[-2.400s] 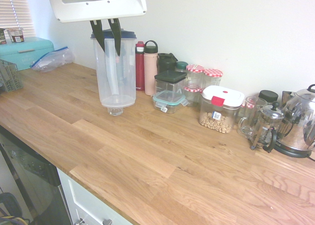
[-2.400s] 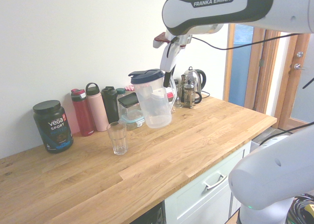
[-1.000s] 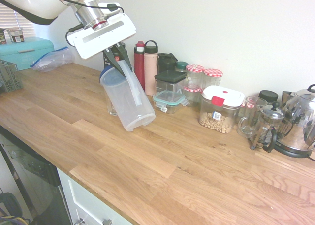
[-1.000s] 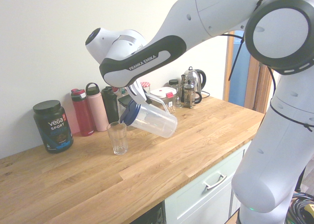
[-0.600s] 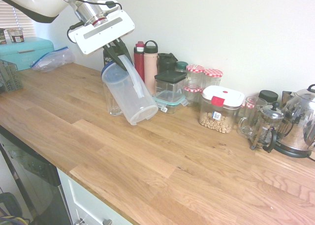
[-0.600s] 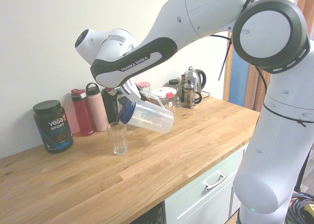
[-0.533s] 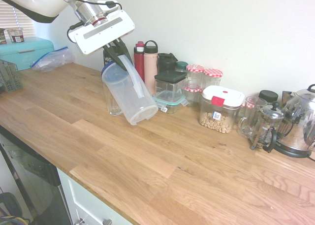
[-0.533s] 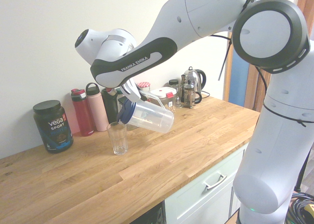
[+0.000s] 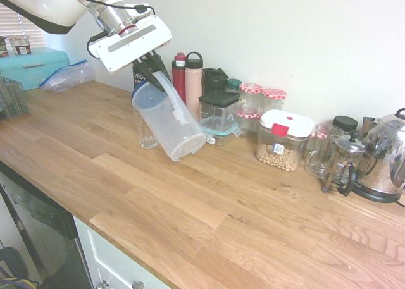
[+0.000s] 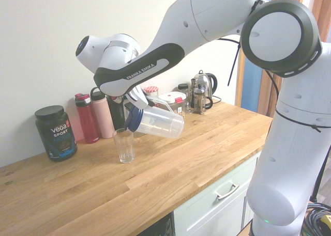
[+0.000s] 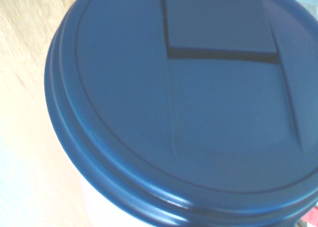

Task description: Pour me some water

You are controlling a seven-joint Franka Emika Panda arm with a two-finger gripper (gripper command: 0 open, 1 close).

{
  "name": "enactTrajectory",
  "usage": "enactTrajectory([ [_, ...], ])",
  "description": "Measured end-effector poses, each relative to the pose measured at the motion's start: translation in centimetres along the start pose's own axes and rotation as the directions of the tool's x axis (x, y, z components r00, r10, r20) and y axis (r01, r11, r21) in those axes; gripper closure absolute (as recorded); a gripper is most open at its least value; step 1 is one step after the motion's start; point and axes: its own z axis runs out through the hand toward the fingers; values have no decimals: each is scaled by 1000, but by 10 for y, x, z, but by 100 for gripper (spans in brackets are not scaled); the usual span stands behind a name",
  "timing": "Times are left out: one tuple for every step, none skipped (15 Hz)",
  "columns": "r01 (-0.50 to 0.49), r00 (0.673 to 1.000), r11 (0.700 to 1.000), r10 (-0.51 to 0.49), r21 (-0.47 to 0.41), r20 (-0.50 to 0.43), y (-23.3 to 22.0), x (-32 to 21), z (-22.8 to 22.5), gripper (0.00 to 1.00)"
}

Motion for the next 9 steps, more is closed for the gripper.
enactTrajectory([
  [0, 1000, 1000, 0, -1, -4, 0, 1, -2, 100],
  [-1, 1000, 1000, 1, -2, -8, 1, 2, -3, 100],
  [0, 1000, 1000, 0, -4, -10, 1, 3, -4, 100],
  [1, 1000, 1000, -1, -6, -12, -1, 4, -5, 100],
  [4, 1000, 1000, -4, -9, -13, -3, 5, -5, 100],
  [5, 1000, 1000, -5, -13, -15, -5, 6, -6, 100],
  [2, 1000, 1000, -2, -14, -19, -5, 7, -7, 100],
  [-11, 999, 1000, 10, -3, -30, -1, 5, -11, 100],
  [-40, 998, 999, 41, 32, -53, 9, 1, -19, 100],
])
